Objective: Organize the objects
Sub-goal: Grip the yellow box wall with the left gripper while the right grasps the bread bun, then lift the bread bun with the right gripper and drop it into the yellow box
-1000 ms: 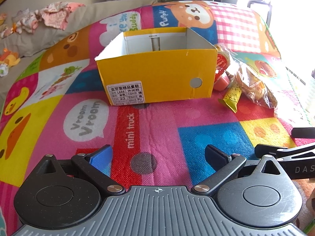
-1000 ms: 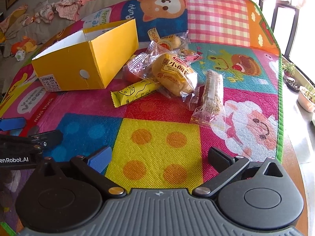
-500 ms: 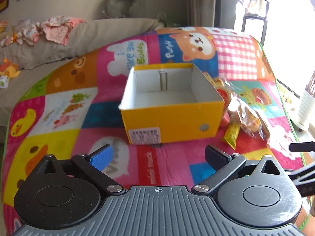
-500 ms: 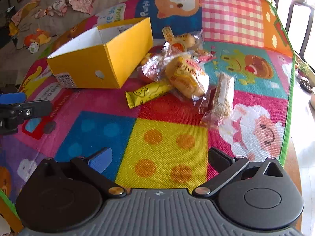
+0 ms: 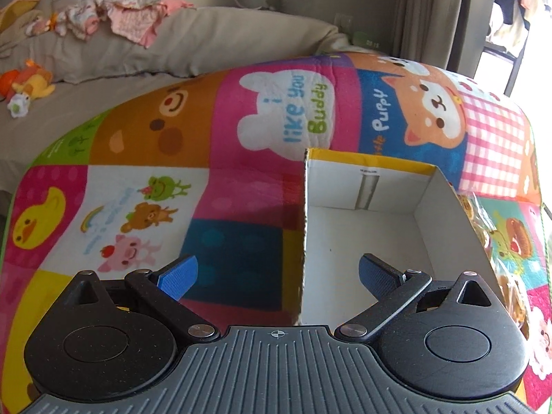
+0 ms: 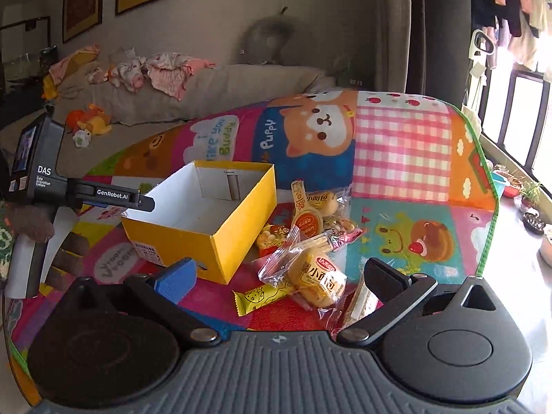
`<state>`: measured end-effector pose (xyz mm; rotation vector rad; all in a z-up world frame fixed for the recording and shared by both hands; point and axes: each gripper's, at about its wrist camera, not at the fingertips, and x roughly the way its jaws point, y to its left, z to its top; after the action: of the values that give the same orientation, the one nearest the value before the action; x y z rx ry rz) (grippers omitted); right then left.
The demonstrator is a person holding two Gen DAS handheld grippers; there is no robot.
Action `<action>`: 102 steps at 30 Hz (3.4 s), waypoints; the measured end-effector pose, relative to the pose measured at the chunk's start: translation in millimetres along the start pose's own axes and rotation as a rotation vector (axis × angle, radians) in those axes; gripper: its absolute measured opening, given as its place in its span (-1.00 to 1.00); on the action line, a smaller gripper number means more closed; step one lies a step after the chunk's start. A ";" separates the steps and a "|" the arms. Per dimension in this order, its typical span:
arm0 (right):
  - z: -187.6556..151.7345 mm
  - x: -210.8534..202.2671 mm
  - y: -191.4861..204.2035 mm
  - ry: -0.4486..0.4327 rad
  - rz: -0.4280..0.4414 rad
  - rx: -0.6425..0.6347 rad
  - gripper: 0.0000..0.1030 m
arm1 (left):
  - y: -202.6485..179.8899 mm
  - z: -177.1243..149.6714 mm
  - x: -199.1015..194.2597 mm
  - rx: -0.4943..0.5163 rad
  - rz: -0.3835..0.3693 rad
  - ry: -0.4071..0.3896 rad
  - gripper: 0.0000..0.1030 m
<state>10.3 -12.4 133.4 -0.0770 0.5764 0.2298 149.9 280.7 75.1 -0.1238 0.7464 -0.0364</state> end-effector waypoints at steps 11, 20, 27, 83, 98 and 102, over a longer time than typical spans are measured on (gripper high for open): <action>-21.3 33.4 -25.5 0.100 -0.052 0.031 1.00 | 1.8 -3.5 48.2 0.035 0.002 0.139 -0.78; -28.1 62.1 -30.0 0.118 -0.074 0.008 1.00 | 29.4 -23.7 16.7 0.000 0.001 0.129 -0.83; -21.5 94.7 -27.9 0.132 -0.040 0.015 1.00 | 29.0 -31.7 4.8 -0.032 -0.054 0.136 -0.81; 74.8 -8.8 20.4 -0.092 0.225 0.098 0.14 | -10.2 -42.7 8.0 -0.062 -0.014 0.221 -0.77; 73.5 56.8 2.1 -0.041 0.079 0.158 0.57 | -5.6 -43.2 8.3 -0.085 -0.040 0.213 -0.73; 42.4 48.5 -38.6 -0.018 -0.064 0.144 0.59 | -5.3 -43.9 8.0 -0.088 -0.040 0.209 -0.72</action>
<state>81.5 -34.7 142.6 0.0460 0.5703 0.1260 126.0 270.4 38.4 -0.2214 0.9550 -0.0550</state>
